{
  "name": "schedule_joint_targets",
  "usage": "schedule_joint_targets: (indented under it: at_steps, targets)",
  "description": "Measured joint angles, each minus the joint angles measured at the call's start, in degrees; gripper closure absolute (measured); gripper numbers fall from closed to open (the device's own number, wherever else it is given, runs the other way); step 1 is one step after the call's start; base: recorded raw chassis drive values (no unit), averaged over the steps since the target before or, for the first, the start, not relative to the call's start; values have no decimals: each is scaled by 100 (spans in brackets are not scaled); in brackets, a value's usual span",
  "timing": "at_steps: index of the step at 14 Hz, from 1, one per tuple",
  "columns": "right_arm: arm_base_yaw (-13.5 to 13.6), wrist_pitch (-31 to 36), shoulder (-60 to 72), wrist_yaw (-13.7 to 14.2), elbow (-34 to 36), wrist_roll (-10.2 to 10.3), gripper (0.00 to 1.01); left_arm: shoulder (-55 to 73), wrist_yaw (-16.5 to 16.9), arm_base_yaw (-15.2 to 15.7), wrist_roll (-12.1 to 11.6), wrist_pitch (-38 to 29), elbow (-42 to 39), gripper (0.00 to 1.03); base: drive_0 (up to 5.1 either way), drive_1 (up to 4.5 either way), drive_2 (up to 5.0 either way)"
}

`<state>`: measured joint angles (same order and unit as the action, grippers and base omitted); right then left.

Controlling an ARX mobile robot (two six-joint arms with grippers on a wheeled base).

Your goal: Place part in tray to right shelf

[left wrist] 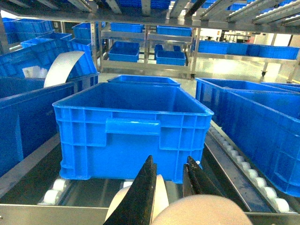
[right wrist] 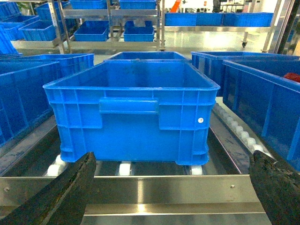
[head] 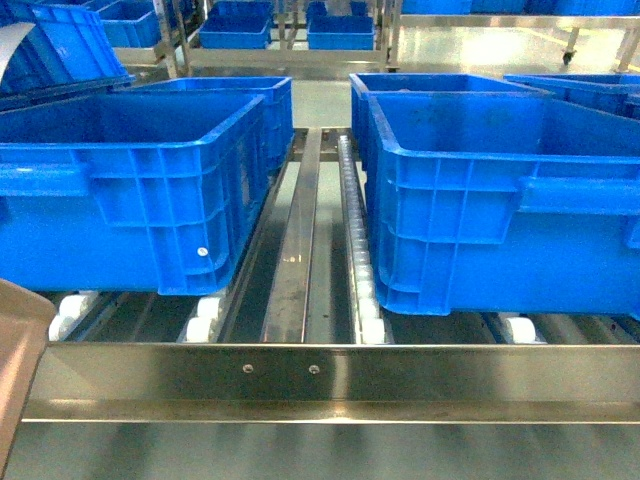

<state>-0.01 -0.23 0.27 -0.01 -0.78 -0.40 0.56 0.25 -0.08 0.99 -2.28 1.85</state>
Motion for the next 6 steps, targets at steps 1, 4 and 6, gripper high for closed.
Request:
schedule_joint_targets:
  at_steps: [1, 4, 6]
  targets:
    - [0, 0, 0, 0, 0, 0, 3, -2, 0, 0, 0, 0, 0, 90, 0, 0, 0]
    - [0, 0, 0, 0, 0, -2, 3, 0, 0, 0, 2, 0, 0, 90, 0, 0, 0]
    - [0, 0, 0, 0, 0, 0, 3, -2, 0, 0, 0, 0, 0, 90, 0, 0, 0]
